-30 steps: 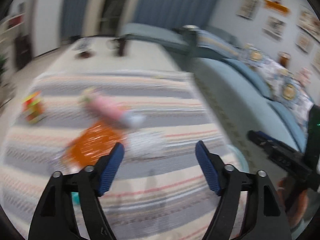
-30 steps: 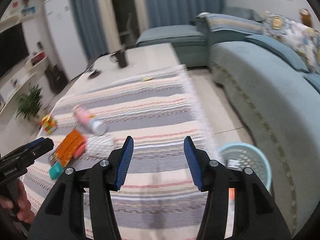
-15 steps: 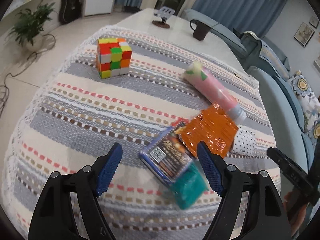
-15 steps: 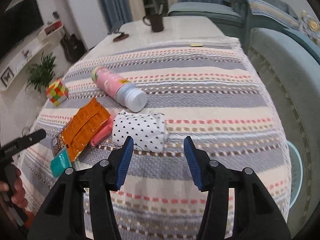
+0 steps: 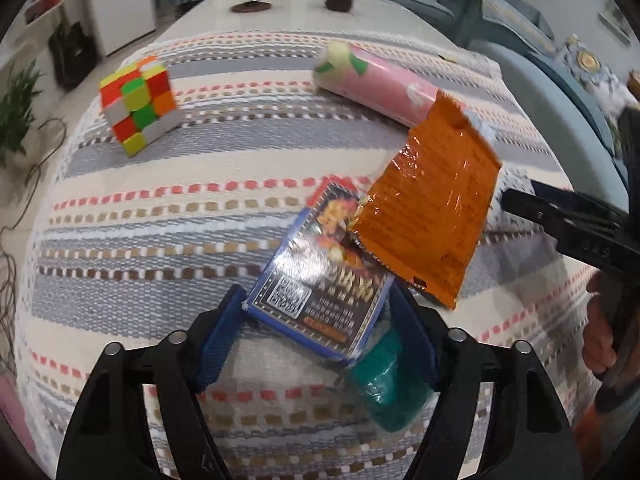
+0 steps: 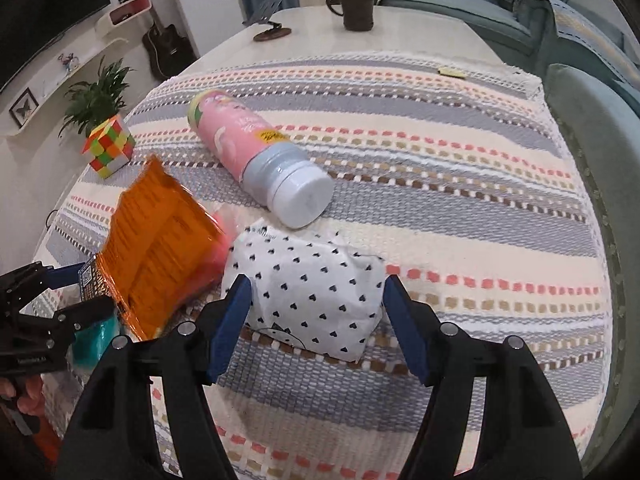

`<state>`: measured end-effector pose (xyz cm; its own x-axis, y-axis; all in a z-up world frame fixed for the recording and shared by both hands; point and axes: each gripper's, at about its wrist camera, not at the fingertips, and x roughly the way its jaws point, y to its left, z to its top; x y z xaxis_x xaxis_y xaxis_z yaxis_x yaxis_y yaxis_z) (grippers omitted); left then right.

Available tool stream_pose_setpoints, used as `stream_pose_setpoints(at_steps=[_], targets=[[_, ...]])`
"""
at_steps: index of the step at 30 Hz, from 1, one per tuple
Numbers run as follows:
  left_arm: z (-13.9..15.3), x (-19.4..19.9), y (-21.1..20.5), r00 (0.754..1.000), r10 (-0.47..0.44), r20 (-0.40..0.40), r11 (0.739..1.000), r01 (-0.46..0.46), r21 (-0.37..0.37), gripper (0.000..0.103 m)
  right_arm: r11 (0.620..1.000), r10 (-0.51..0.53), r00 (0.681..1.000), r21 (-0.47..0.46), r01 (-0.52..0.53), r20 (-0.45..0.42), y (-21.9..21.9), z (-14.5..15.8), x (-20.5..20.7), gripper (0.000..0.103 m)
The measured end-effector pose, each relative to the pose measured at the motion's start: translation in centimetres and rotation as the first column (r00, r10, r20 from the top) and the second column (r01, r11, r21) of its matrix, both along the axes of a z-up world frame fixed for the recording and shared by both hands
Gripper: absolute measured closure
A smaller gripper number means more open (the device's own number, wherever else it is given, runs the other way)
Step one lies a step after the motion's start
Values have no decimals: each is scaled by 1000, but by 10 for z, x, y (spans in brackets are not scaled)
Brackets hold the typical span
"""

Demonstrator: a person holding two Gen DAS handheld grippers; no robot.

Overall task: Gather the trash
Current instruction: 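Reach the right tool to the dotted white packet while the left tool reaches the card box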

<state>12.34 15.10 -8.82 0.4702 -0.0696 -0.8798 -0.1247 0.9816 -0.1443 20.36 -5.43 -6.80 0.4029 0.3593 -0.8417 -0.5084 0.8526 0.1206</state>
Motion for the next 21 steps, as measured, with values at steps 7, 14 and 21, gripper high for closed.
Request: stream_pose_setpoints(at_steps=[7,14,21], targets=[[-2,24,-8,1000,10,18,1000,-10,21,34,1000,-25,999,18,26,-24,2,-7,-7,55],[0,23,-5,997,55,50,998,-55,-2,38,994,-69,997,79,72,-39,-9,-2,-17,93],[7,11,19,982,180,63,983,-176,-54,38,982,-159,987,95,162,-37,-25,6,-45,98]])
